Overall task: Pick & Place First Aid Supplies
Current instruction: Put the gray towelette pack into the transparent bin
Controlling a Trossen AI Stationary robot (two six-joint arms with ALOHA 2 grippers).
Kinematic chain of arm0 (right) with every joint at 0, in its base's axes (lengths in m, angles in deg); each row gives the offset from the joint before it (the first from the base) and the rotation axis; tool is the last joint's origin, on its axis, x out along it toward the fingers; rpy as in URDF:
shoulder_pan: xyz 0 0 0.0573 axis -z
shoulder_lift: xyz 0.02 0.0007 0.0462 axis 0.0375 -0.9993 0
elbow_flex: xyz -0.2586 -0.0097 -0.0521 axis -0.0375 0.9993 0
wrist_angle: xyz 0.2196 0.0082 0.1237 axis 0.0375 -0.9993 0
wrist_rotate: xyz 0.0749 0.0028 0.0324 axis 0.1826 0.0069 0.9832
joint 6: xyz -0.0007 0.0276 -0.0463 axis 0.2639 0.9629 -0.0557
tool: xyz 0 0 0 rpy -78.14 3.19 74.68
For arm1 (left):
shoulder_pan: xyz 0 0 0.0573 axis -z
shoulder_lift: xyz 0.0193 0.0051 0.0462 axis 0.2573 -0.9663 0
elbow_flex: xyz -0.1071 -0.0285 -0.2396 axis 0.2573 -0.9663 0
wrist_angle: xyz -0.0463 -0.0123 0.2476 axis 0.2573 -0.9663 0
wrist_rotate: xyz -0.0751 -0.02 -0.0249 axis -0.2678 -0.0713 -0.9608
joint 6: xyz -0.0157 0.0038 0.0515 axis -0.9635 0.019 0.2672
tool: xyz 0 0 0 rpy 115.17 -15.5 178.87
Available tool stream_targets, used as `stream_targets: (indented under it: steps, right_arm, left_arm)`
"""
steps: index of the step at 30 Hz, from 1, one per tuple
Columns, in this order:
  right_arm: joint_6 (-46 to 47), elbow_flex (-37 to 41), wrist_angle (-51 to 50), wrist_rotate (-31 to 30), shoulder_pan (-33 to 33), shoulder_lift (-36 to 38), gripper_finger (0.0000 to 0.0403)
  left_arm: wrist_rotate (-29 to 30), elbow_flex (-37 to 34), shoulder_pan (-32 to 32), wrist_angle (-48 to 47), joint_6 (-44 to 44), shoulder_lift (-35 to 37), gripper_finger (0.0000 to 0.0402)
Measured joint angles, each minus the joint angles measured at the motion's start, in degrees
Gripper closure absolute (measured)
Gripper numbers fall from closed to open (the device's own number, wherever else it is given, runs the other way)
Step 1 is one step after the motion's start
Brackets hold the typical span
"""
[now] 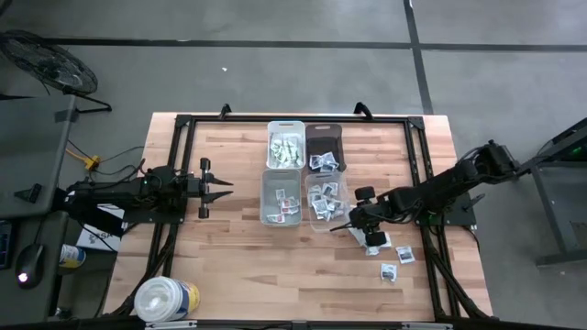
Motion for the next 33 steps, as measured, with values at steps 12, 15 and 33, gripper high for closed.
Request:
stream_targets:
  steps: [12,15,33]
  right_arm:
    - [4.58,0.03,-0.2,1.26,1.56,-0.11,0.0319]
    - [4.79,0.07,-0.11,2.26,1.56,-0.13,0.0344]
    - [17.3,-0.79,1.02,6.43,1.48,-0.07,0.0402]
  left_arm:
    - [0.0,0.0,-0.01,0.0,0.0,0.01,0.0305]
    - [0.0,0.0,-0.01,0.01,0.0,-0.01,0.0305]
    - [0.0,0.0,0.01,0.01,-0.01,0.0,0.0305]
